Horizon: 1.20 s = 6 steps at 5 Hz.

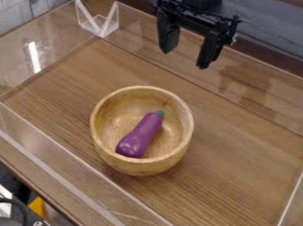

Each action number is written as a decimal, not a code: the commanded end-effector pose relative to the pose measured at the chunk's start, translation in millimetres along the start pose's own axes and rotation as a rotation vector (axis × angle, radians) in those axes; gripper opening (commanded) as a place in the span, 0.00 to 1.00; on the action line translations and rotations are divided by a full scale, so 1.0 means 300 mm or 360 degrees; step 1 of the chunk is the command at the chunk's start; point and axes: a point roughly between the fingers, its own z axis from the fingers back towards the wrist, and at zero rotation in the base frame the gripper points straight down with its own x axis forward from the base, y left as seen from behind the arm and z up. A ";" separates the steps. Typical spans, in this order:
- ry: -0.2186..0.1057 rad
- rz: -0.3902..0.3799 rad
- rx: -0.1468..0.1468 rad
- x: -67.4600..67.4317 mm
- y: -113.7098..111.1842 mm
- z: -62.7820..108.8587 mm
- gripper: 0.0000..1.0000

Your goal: Remove the purple eggplant from inside the brown bowl and put it on the table

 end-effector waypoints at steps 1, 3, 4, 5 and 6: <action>0.0021 0.0008 -0.0010 -0.016 -0.001 -0.019 1.00; 0.0001 0.0010 -0.0043 -0.126 0.021 -0.066 1.00; -0.0013 0.0013 -0.0045 -0.151 0.031 -0.086 1.00; -0.0018 0.0016 -0.0049 -0.165 0.034 -0.104 1.00; -0.0034 0.0017 -0.0050 -0.179 0.037 -0.127 1.00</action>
